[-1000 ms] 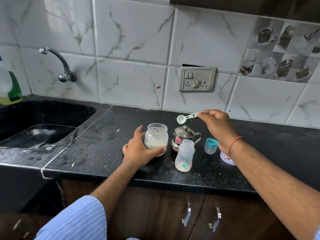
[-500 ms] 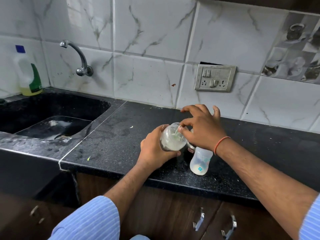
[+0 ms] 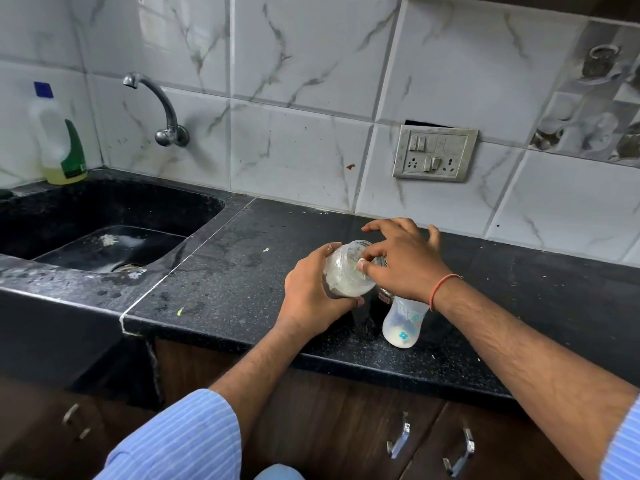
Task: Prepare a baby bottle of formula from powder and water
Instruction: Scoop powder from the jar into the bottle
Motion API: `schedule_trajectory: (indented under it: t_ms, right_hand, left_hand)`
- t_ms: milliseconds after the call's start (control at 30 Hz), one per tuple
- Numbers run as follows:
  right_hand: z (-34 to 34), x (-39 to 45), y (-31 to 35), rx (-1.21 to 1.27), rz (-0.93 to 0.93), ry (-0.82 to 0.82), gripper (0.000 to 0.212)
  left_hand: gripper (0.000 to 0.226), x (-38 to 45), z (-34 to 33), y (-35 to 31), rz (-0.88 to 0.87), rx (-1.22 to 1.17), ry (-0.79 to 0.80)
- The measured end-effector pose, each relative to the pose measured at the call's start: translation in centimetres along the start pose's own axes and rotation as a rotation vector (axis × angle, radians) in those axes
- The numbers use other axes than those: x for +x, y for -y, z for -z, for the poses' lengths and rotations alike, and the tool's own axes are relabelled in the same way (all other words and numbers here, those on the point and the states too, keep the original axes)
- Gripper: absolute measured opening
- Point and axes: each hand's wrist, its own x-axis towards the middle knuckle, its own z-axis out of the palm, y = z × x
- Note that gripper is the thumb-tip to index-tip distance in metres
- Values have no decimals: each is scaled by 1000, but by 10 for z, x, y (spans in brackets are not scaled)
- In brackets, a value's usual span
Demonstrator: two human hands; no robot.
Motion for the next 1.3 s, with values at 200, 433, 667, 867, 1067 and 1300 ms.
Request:
schedule_trajectory:
  t_ms: [200,433,667,867,1067,1300]
  right_hand:
    - [2,1,-1,180,-83,-28,16]
    - [4,4,-10,577,-199,-135,30]
    - [14,7,-27,934,-287,-164,9]
    - [20,1,-33,1065,-388,-186,10]
    - [28,-12,-43,1137,-453,-219,8]
    - [35,-41,-72,1160,-530,-234,14]
  left_hand:
    - [106,1,0,3,32,-17,6]
    - [109,1,-3,7,61,-38,17]
    - [102,-2,-1,4,69,-41,28]
    - [101,-3,0,1,111,-38,73]
    - [100,-1,-2,4,171,-2,86]
    - [112,3,-6,6,180,-28,78]
